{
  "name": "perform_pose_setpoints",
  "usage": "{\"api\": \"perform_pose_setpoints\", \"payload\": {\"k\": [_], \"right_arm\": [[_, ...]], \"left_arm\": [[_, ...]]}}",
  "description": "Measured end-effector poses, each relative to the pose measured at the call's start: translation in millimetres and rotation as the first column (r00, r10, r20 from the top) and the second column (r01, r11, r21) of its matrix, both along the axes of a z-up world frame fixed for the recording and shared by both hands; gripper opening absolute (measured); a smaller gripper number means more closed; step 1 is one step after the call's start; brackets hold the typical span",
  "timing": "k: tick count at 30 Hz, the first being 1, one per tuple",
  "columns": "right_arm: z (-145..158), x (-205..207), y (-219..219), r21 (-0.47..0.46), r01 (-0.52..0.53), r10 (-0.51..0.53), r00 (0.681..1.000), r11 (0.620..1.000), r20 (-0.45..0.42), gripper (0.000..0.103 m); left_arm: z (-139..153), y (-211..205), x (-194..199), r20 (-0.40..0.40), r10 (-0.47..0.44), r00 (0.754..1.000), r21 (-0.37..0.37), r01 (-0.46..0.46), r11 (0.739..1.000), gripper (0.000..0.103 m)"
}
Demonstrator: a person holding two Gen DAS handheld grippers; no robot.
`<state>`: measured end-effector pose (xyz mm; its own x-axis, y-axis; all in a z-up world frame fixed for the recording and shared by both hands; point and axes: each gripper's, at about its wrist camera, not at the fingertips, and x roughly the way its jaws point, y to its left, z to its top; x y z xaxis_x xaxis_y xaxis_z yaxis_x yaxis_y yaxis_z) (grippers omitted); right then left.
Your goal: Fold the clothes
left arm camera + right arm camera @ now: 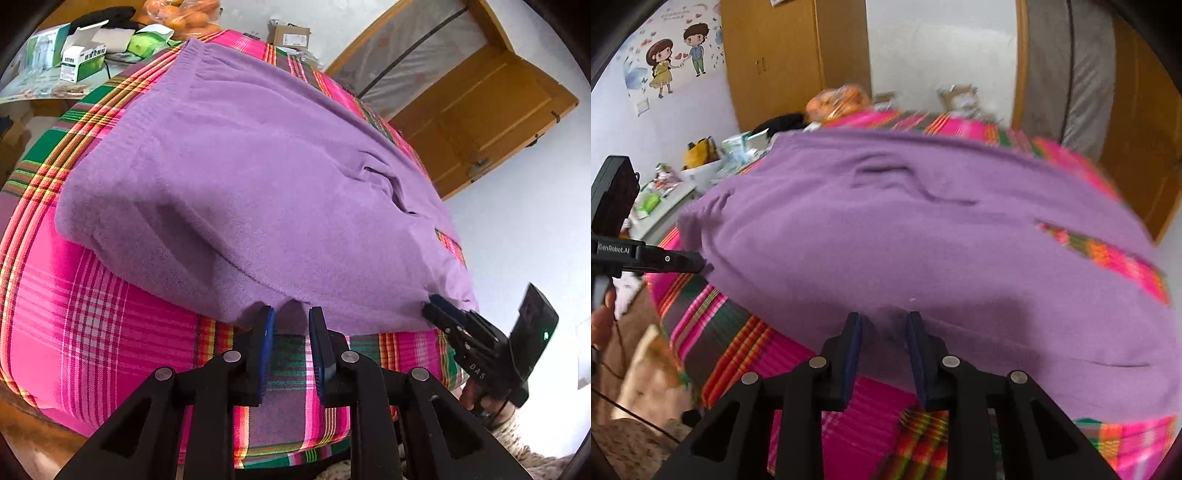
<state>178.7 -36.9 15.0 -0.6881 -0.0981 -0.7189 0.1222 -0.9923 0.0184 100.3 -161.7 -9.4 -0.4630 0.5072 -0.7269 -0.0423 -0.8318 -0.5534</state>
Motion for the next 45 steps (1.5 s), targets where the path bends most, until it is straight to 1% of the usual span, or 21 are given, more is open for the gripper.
{"api": "perform_pose_setpoints", "payload": {"k": [1, 3, 4, 6, 10, 12, 14, 16, 18, 20, 23, 25, 26, 28, 29, 30, 32, 34, 37, 41, 45], "right_arm": [[2, 5, -2, 0.016, 0.002, -0.001, 1.000, 1.000, -0.020, 0.026], [1, 8, -6, 0.015, -0.027, 0.028, 1.000, 1.000, -0.010, 0.025], [0, 8, -7, 0.010, -0.037, 0.037, 0.999, 0.999, 0.000, 0.020], [-7, 0, -6, -0.021, -0.025, 0.026, 0.999, 0.999, 0.047, 0.014], [-10, -7, -3, -0.046, 0.001, 0.003, 0.997, 0.999, 0.076, 0.012], [-10, -10, -4, -0.028, 0.020, -0.018, 0.997, 0.999, 0.080, 0.013], [-10, -14, -7, -0.028, 0.031, -0.029, 0.996, 0.999, 0.084, 0.022], [-10, -16, -15, -0.031, 0.004, -0.001, 0.996, 1.000, 0.087, 0.048], [-12, -16, -26, -0.004, -0.031, 0.031, 0.996, 1.000, 0.083, 0.055], [-14, -13, -31, 0.031, -0.022, 0.020, 0.998, 0.999, 0.064, 0.055], [-13, -13, -25, 0.004, 0.010, -0.010, 0.998, 1.000, 0.061, 0.044], [-12, -14, -21, 0.005, 0.036, -0.036, 0.997, 0.999, 0.063, 0.029], [-12, -15, -19, 0.009, 0.042, -0.043, 0.997, 0.999, 0.065, 0.027], [-12, -13, -21, 0.018, 0.033, -0.034, 0.997, 0.999, 0.062, 0.016], [-12, -12, -24, 0.024, 0.026, -0.027, 0.998, 0.999, 0.060, 0.012], [-12, -11, -26, 0.030, 0.018, -0.020, 0.998, 0.999, 0.057, 0.004], [-12, -9, -34, 0.072, 0.005, -0.009, 0.999, 0.997, 0.048, 0.003], [-12, -8, -34, 0.080, -0.002, -0.002, 0.999, 0.997, 0.051, 0.002], [-7, -2, -26, 0.014, -0.002, 0.001, 0.998, 1.000, 0.055, 0.001], [11, 16, -23, -0.058, -0.025, 0.027, 0.999, 0.998, 0.039, 0.001], [18, 34, -23, -0.127, -0.041, 0.052, 0.995, 0.991, 0.085, 0.001]], "left_arm": [[0, -1, 0, -0.001, 0.000, 1.000, 0.002, 0.000, 1.000, 0.019], [0, -2, 0, -0.003, -0.001, 1.000, 0.008, 0.001, 1.000, 0.019], [0, -2, 0, -0.004, -0.002, 1.000, 0.008, 0.002, 1.000, 0.019], [0, -2, 0, -0.006, -0.006, 1.000, 0.005, 0.006, 1.000, 0.019], [-1, -3, 1, -0.010, -0.006, 1.000, 0.013, 0.006, 1.000, 0.019], [-1, -3, 2, -0.011, -0.006, 1.000, 0.017, 0.006, 1.000, 0.019], [-1, -4, 3, -0.013, -0.007, 1.000, 0.015, 0.008, 1.000, 0.019], [-1, -4, 3, -0.014, -0.008, 1.000, 0.017, 0.008, 1.000, 0.019], [-1, -6, 3, -0.015, -0.008, 1.000, 0.022, 0.009, 1.000, 0.019], [-1, -6, 4, -0.016, -0.008, 1.000, 0.026, 0.009, 1.000, 0.019], [-1, -7, 3, -0.018, -0.009, 1.000, 0.036, 0.010, 0.999, 0.019], [-1, -7, 3, -0.018, -0.011, 1.000, 0.037, 0.011, 0.999, 0.019], [-1, -7, 3, -0.018, -0.011, 1.000, 0.037, 0.012, 0.999, 0.019], [-1, -7, 3, -0.018, -0.013, 1.000, 0.036, 0.014, 0.999, 0.019], [-1, -7, 3, -0.019, -0.014, 1.000, 0.035, 0.014, 0.999, 0.019], [-1, -7, 3, -0.019, -0.013, 1.000, 0.037, 0.013, 0.999, 0.019], [-1, -7, 2, -0.018, -0.012, 1.000, 0.040, 0.012, 0.999, 0.019], [-1, -8, 2, -0.016, -0.012, 1.000, 0.043, 0.013, 0.999, 0.019], [-1, -9, 2, -0.010, -0.013, 1.000, 0.045, 0.014, 0.999, 0.019], [1, -12, 2, -0.007, 0.000, 1.000, 0.037, 0.000, 0.999, 0.020], [5, -20, 7, -0.020, 0.018, 1.000, 0.044, -0.017, 0.999, 0.020]]}}
